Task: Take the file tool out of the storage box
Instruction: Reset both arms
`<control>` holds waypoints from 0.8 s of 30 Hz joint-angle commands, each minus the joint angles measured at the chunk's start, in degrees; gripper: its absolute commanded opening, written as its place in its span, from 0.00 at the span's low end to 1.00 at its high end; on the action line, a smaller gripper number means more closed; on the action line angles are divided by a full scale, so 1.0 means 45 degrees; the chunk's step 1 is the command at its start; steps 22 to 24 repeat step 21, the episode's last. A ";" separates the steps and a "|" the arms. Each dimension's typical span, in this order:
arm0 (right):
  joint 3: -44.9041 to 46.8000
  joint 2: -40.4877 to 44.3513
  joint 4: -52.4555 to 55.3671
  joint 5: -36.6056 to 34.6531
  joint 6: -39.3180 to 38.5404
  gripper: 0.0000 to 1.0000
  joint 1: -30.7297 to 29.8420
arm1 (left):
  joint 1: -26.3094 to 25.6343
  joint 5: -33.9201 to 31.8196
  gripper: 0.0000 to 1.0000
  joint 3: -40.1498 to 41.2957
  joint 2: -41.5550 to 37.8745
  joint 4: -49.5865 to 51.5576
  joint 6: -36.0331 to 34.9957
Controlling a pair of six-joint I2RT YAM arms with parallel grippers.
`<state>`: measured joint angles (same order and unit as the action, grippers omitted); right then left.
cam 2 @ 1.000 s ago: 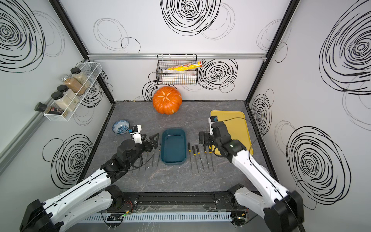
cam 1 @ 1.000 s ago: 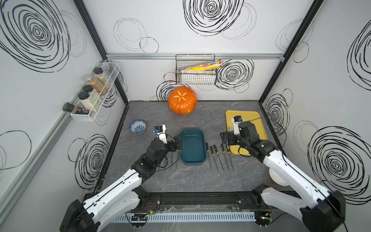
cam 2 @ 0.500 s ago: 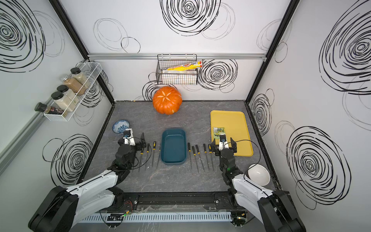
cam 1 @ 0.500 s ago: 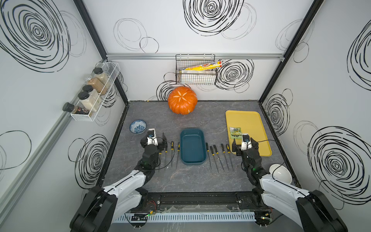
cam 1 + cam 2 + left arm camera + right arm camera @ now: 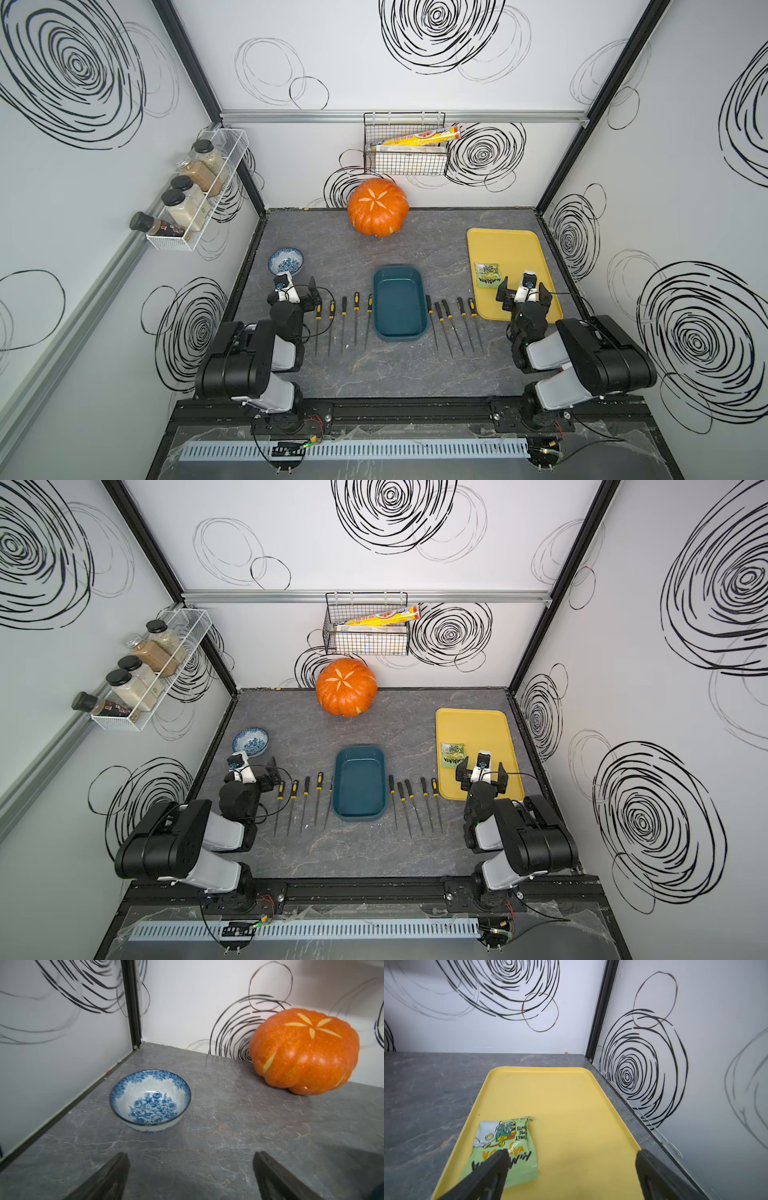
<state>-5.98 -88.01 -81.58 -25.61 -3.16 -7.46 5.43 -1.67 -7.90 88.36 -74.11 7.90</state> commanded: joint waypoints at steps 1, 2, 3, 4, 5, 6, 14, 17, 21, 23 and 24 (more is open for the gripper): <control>-0.0573 -0.0048 0.0100 0.0393 0.0709 1.00 0.0038 | -0.0608 0.0458 0.99 -0.1100 0.0380 -0.0902 -0.0662; -0.0730 -0.0045 0.0375 0.0389 0.0803 1.00 0.0081 | -0.0877 0.0138 0.99 -0.1204 0.0259 -0.0733 -0.0901; -0.0662 -0.0097 0.0138 0.0492 0.0811 1.00 0.0144 | -0.0897 0.0103 0.99 -0.1582 -0.0134 0.1079 -0.0891; -0.0646 -0.0168 0.0044 0.0494 0.0795 1.00 0.0155 | -0.0887 0.0088 0.99 -0.1505 0.0084 0.0506 -0.0936; -0.0634 -0.0106 0.0075 0.0489 0.0809 1.00 0.0155 | -0.0894 0.0067 0.99 -0.1244 0.0327 -0.0397 -0.0916; -0.0615 -0.0042 0.0149 0.0492 0.0806 1.00 0.0155 | -0.0894 0.0086 0.99 -0.1323 0.0167 0.0031 -0.0910; -0.0561 -0.0077 -0.0006 0.0497 0.0799 1.00 0.0155 | -0.0968 -0.0071 0.99 -0.1252 0.0206 -0.0241 -0.0937; -0.0681 -0.0112 0.0227 0.0582 0.0828 1.00 0.0177 | -0.0979 -0.0096 0.99 -0.1326 0.0100 0.0117 -0.0965; -0.0543 -0.0013 0.0060 0.0668 0.0834 1.00 0.0217 | -0.0991 -0.0092 0.99 -0.1301 0.0123 0.0021 -0.0957; -0.0543 -0.0013 0.0060 0.0668 0.0834 1.00 0.0217 | -0.0991 -0.0092 0.99 -0.1301 0.0123 0.0021 -0.0957; -0.0543 -0.0013 0.0060 0.0668 0.0834 1.00 0.0217 | -0.0991 -0.0092 0.99 -0.1301 0.0123 0.0021 -0.0957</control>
